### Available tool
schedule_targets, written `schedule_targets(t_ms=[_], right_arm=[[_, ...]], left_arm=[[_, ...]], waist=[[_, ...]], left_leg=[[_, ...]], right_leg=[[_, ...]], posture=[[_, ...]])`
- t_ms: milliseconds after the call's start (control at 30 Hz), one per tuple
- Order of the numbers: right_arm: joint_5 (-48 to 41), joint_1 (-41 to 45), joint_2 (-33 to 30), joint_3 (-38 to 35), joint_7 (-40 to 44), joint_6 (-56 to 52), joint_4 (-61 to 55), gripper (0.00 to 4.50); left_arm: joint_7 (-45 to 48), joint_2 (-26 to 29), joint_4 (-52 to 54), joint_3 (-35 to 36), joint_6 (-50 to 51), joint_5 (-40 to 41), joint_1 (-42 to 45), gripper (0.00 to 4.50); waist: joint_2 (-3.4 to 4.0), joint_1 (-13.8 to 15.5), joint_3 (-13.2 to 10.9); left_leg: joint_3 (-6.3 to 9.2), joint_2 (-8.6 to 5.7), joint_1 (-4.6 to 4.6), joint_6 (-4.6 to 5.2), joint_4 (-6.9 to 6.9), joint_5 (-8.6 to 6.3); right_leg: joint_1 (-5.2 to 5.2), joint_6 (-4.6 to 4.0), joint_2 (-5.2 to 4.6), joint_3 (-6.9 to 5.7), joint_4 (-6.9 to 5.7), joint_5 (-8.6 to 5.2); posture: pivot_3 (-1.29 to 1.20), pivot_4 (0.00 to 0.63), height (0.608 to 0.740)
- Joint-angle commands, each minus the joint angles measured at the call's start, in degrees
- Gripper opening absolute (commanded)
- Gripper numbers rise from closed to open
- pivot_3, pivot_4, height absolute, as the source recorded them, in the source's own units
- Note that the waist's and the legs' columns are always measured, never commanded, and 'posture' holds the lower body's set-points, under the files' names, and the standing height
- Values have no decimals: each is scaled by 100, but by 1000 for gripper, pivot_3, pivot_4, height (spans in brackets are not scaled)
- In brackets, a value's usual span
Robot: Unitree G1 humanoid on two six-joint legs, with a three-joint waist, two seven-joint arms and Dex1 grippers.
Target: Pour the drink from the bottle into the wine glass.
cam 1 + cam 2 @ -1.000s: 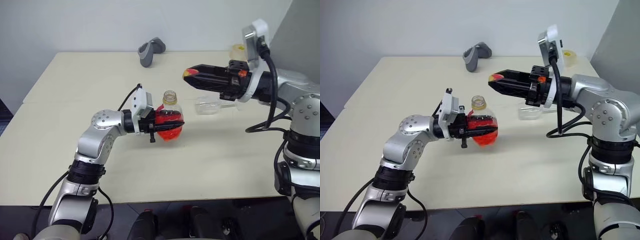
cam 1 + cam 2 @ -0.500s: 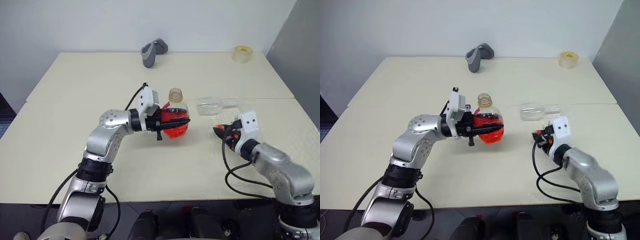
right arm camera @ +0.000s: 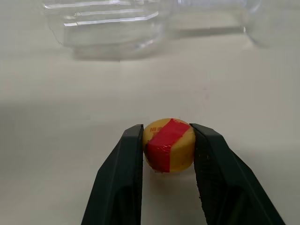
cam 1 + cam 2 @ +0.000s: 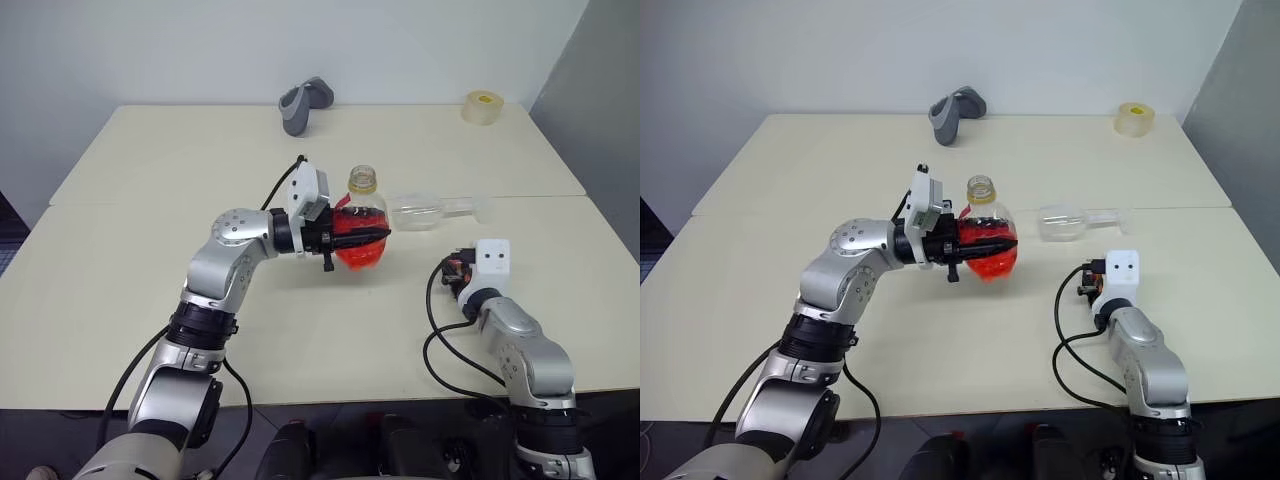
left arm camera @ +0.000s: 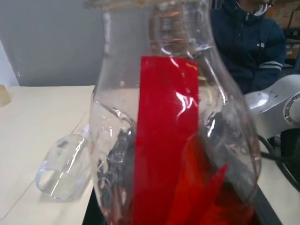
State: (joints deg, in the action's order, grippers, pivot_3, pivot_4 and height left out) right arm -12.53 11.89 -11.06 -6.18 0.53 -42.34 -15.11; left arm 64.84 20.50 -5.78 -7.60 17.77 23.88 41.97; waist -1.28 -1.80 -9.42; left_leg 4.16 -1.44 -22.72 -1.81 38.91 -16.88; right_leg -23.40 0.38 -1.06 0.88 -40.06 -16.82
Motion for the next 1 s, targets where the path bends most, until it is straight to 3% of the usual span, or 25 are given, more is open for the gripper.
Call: schedule_targets(t_ms=[33, 300, 500, 667, 833, 1000], right_arm=[[-92, 60, 67, -222, -52, -227, -111, 1934], [-225, 57, -241, -244, 205, -856, -790, 4500], [-902, 73, -1052, -178, 1152, -1455, -2204, 4500], [-1862, 249, -1391, -167, 2144, -1574, -2490, 4500], [-2144, 783, -1450, 127, 2931, -918, -2197, 4500], [-1878, 1854, -695, 788, 2958, -199, -1218, 4500]], left_arm=[[17, 0, 70, 84, -154, 12, 153, 1112], [-120, 91, 59, 191, -160, 10, 131, 1112], [-655, 231, -251, 561, -165, -89, 289, 1112], [-1444, 354, -848, 782, -558, -585, 427, 1111], [-2366, 452, -1466, 1124, -854, -1003, 639, 1096], [-3787, 891, -2313, 1740, -1147, -1433, 796, 1096]], waist=[[1, 0, 0], [2, -1, 0], [5, -5, -2], [4, -8, -1], [3, 4, -2], [3, -66, -2]], left_leg=[[0, 0, 0, 0, 0, 0], [2, -1, 0, 3, 0, -2], [6, 0, 0, 8, 0, -4], [7, 1, 5, 21, -1, -12], [9, -3, 3, 22, 3, -13], [11, 0, 11, 6, -1, -3]], right_leg=[[0, 0, 0, 0, 0, 0], [1, 0, 0, -2, 0, 0], [1, 0, 1, -4, 0, 0], [6, 1, 3, -6, 2, 0], [8, 1, -1, -9, 6, 0], [6, 1, 1, -8, 3, 0]], posture=[[0, 150, 740], [0, 150, 740], [0, 150, 740], [0, 150, 740], [0, 150, 740], [0, 150, 740]])
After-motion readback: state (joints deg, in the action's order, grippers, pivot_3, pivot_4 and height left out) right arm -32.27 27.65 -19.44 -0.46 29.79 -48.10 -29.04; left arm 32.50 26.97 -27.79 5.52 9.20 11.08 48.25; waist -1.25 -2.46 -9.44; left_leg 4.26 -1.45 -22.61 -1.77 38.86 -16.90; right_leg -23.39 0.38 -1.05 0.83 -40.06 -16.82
